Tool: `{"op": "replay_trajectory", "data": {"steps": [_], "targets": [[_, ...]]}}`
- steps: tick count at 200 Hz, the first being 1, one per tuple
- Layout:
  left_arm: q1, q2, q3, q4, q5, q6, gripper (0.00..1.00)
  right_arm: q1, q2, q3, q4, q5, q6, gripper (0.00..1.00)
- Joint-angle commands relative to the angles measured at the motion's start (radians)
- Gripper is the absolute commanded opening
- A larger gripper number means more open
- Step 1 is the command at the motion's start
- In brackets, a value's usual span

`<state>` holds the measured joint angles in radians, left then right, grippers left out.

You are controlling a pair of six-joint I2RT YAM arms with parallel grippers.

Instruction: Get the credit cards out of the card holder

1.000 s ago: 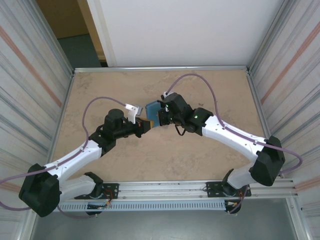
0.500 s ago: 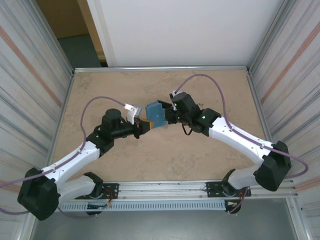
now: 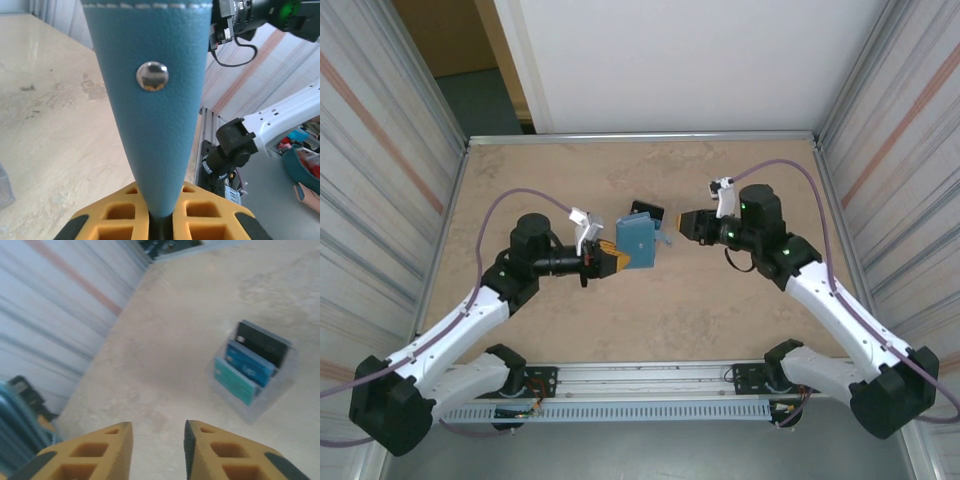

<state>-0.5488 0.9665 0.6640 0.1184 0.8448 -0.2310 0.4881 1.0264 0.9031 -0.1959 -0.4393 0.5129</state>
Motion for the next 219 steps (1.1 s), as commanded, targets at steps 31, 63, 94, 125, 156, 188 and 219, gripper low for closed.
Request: {"op": "replay_trajectory", "data": {"steps": [31,63,94,125,156,188,219], "targets": [[0.009,-0.03,0.026,0.05,0.078,0.029,0.0,-0.014,-0.135,-0.081,0.146,-0.264,-0.05,0.65],[0.013,-0.01,0.033,0.036,0.076,0.029,0.0,-0.009,-0.136,-0.073,0.155,-0.338,-0.054,0.99],[0.013,0.002,0.037,0.055,0.109,0.025,0.0,0.025,-0.101,-0.043,0.123,-0.345,-0.099,0.99],[0.012,0.008,0.049,0.045,0.11,0.025,0.0,0.089,-0.073,-0.006,0.071,-0.292,-0.157,0.99],[0.013,0.019,0.055,0.043,0.108,0.015,0.0,0.14,-0.044,0.014,0.036,-0.229,-0.189,0.99],[0.012,0.026,0.059,0.047,0.124,0.01,0.0,0.158,0.014,0.038,0.006,-0.183,-0.195,0.99],[0.013,0.017,0.052,0.049,0.148,0.017,0.0,0.15,0.031,0.046,-0.015,-0.154,-0.203,1.0]]}}
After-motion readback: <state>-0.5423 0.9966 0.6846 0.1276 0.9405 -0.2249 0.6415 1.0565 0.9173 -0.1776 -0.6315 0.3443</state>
